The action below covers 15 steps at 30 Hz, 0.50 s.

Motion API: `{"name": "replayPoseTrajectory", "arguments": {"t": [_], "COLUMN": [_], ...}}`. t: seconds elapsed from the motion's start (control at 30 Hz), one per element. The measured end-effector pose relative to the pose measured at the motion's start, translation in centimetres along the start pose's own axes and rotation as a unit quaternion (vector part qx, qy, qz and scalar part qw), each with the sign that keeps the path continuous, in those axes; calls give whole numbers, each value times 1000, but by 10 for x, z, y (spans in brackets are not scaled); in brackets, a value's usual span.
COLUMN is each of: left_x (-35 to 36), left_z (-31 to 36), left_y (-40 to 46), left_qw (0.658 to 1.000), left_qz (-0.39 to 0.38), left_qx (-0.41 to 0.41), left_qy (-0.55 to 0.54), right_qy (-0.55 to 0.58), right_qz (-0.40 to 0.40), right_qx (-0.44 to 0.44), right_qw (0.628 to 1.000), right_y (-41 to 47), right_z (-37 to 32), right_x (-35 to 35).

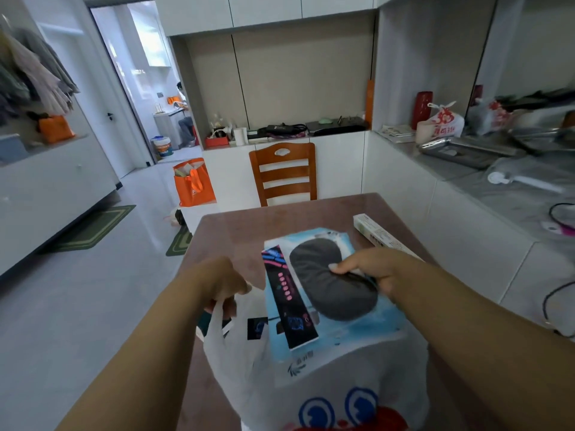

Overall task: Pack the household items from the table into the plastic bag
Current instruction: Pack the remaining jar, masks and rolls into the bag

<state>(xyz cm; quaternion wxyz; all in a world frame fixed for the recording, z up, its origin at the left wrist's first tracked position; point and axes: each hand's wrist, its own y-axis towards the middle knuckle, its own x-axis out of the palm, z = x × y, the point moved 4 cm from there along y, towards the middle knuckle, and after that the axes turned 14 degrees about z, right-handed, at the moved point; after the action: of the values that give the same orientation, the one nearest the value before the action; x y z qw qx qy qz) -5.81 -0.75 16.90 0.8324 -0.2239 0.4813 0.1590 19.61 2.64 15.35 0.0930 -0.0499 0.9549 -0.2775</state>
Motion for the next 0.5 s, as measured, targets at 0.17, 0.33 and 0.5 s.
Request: {"name": "replayPoseTrajectory", "arguments": {"t": [0.17,0.33,0.5], "left_x": [0,-3,-9], "left_z": [-5,-3,-1], "left_y": [-2,-12,-22], "left_qw": [940,836,858], "left_qz": [55,-1,-26], "left_qx": [-59,-45,-21], "left_qy": [-331,-547,-512], "right_qy": [-8,-9,12], "right_qz": [-79,-118,-42], "right_qx": [55,73,92], "right_qw": [995,990,995], "right_y": [-27,-44,-45], "right_z": [37,57,59], "right_x": [6,17,16]}}
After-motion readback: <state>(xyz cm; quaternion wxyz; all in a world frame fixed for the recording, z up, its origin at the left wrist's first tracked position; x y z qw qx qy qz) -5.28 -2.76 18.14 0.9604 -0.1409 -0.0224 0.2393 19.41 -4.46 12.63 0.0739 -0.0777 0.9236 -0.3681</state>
